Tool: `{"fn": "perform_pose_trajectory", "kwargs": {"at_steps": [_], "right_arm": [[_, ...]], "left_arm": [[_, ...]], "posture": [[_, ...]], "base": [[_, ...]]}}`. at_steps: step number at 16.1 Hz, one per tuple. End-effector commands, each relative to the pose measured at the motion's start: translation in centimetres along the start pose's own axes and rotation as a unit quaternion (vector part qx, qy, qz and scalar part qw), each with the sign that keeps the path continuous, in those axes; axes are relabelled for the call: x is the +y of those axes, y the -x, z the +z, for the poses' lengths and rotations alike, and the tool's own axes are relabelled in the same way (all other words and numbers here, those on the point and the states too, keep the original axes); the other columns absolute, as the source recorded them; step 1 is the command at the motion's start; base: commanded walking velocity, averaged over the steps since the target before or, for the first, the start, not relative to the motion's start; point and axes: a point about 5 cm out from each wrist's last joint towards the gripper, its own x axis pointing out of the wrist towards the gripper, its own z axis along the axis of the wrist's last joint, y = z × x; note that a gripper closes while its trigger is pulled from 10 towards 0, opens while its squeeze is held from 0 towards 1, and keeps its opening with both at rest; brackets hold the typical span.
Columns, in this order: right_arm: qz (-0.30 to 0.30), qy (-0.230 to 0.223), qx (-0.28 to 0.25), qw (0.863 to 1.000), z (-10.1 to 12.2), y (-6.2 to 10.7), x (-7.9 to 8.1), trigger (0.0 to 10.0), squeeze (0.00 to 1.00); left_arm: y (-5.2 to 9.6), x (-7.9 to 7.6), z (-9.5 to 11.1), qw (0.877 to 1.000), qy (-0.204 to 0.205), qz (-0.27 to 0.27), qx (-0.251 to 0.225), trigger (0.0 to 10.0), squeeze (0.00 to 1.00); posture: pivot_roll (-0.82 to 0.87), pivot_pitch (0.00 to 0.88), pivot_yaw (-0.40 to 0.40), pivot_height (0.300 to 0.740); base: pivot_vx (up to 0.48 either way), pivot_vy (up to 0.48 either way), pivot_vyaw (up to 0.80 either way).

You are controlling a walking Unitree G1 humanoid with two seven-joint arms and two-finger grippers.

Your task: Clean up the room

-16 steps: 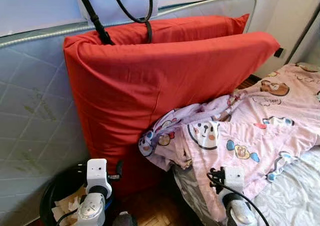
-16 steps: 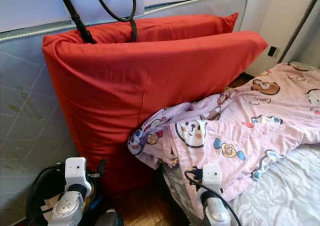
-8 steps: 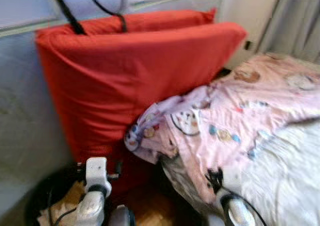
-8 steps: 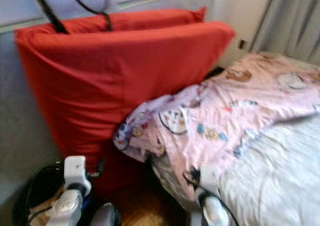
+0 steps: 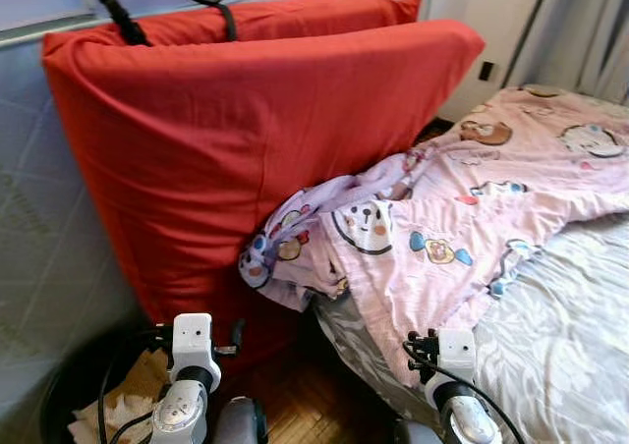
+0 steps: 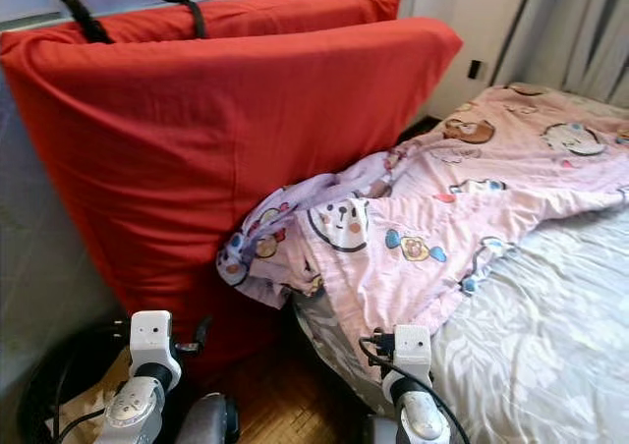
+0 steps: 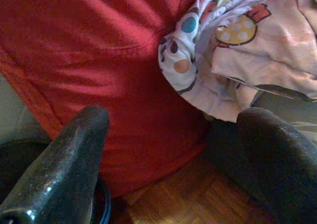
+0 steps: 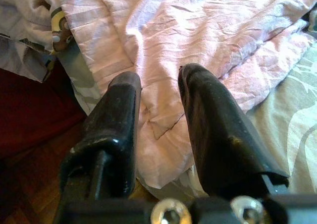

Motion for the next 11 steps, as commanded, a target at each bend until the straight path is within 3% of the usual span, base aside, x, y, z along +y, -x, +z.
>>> {"fn": "perform_pose_trajectory", "kwargs": {"at_steps": [1,11], "right_arm": [[0.004,-0.002,0.001,1.0,0.07,-0.13,0.19,10.0,0.0],[0.019,-0.004,0.011,1.0,-0.2,-0.14,0.55,10.0,0.0]], "left_arm": [[-0.2,0.1,0.25,1.0,0.008,0.003,-0.001,10.0,0.0],[-0.14,0.22,0.26,1.0,0.007,-0.002,-0.001,10.0,0.0]], "posture": [[-0.08,0.0,0.011,0.607],[-0.08,0.0,0.011,0.607]], "base": [[0.0,0.0,0.0],[0.249,0.0,0.0]]}}
